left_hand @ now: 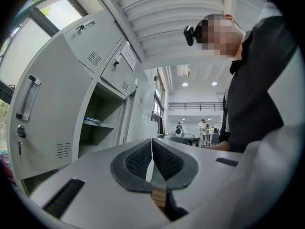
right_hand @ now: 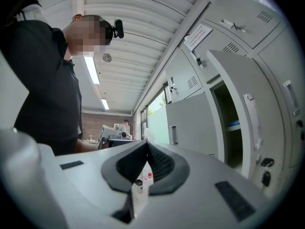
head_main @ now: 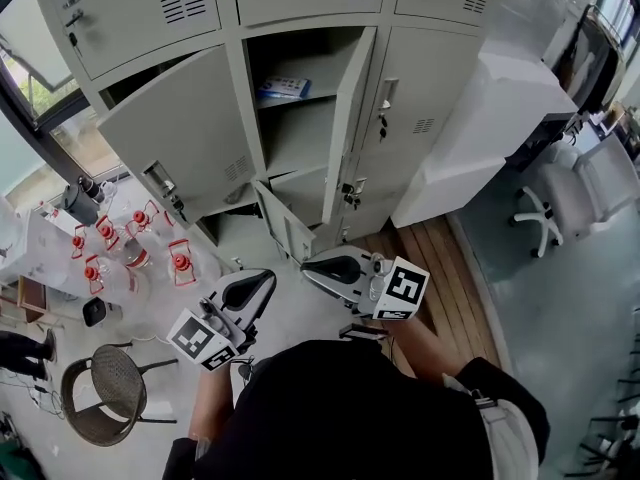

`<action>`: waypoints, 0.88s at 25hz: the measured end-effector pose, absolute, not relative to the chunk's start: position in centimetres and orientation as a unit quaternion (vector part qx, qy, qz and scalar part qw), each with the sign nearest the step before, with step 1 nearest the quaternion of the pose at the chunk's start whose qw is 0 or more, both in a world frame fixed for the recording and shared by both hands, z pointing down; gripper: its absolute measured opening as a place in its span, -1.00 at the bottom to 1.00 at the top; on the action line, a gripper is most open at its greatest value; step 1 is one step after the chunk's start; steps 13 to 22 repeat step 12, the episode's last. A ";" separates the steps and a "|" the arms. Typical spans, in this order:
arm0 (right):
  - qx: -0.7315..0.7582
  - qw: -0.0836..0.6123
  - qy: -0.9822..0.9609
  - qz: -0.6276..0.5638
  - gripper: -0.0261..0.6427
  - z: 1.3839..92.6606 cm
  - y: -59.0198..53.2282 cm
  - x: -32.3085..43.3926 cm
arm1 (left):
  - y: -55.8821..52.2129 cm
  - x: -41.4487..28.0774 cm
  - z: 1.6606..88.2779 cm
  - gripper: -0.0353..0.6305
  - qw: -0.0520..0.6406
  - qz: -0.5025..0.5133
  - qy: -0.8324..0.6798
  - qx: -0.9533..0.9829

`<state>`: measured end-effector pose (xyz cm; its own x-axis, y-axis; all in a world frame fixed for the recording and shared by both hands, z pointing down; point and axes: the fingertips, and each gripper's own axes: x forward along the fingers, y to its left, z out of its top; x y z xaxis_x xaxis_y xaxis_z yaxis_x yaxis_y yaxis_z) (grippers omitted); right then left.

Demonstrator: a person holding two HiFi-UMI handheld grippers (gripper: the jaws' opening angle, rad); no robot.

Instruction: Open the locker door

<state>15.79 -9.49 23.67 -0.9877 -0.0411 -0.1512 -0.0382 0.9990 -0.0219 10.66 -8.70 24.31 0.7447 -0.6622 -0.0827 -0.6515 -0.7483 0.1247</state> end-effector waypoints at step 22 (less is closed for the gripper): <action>-0.044 0.067 0.997 -0.023 -0.89 24.6 -9.5 17.7 | -8.7 12.8 24.7 -0.84 0.057 -0.068 -0.317 0.944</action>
